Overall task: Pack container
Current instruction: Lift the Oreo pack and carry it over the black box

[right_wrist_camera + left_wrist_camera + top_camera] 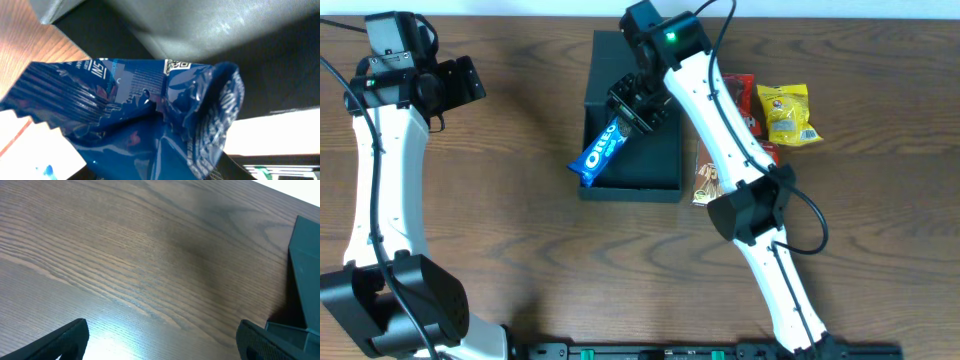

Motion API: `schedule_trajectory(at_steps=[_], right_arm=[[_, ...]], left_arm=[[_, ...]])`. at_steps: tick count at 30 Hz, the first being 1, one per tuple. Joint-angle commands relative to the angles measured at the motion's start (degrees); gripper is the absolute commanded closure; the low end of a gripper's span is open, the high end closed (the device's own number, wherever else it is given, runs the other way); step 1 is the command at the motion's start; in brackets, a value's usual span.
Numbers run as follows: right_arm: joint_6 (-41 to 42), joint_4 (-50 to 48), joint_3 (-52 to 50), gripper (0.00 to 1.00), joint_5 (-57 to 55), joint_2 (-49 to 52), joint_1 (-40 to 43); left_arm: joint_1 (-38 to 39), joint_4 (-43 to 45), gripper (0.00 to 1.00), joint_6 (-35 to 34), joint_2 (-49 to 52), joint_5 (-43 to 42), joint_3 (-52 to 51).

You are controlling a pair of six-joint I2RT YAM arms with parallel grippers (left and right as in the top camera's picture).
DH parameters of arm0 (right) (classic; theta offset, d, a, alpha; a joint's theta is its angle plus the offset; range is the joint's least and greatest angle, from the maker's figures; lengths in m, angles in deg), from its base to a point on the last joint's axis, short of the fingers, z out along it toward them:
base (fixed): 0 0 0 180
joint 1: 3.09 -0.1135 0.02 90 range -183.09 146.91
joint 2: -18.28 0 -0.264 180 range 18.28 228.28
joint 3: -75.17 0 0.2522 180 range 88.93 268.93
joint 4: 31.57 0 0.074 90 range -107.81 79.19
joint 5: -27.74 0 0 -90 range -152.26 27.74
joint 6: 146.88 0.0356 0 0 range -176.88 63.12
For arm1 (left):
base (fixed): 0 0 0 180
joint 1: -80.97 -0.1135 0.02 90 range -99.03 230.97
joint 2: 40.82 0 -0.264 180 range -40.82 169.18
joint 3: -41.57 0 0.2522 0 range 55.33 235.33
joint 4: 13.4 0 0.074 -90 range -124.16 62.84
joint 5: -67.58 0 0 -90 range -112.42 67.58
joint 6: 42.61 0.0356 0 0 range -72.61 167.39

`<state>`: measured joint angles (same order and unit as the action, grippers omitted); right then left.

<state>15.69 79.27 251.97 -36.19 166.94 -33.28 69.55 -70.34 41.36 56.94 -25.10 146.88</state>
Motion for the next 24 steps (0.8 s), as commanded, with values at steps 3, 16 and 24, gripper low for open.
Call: schedule_trajectory(at_steps=[3,16,24], right_arm=[[9.9,0.2,1.0,0.67,-2.1,-0.5,0.7],[18.8,0.2,-8.4,0.75,-1.7,-0.5,2.4],[23.4,0.2,-15.6,0.74,-3.7,-0.5,2.8]], left_arm=[[-0.3,-0.4,0.05,-0.4,-0.6,-1.0,0.1],[-0.3,-1.7,0.05,-0.5,-0.6,-1.9,0.1],[-0.3,-2.3,0.05,-0.5,-0.6,-1.9,0.1]])
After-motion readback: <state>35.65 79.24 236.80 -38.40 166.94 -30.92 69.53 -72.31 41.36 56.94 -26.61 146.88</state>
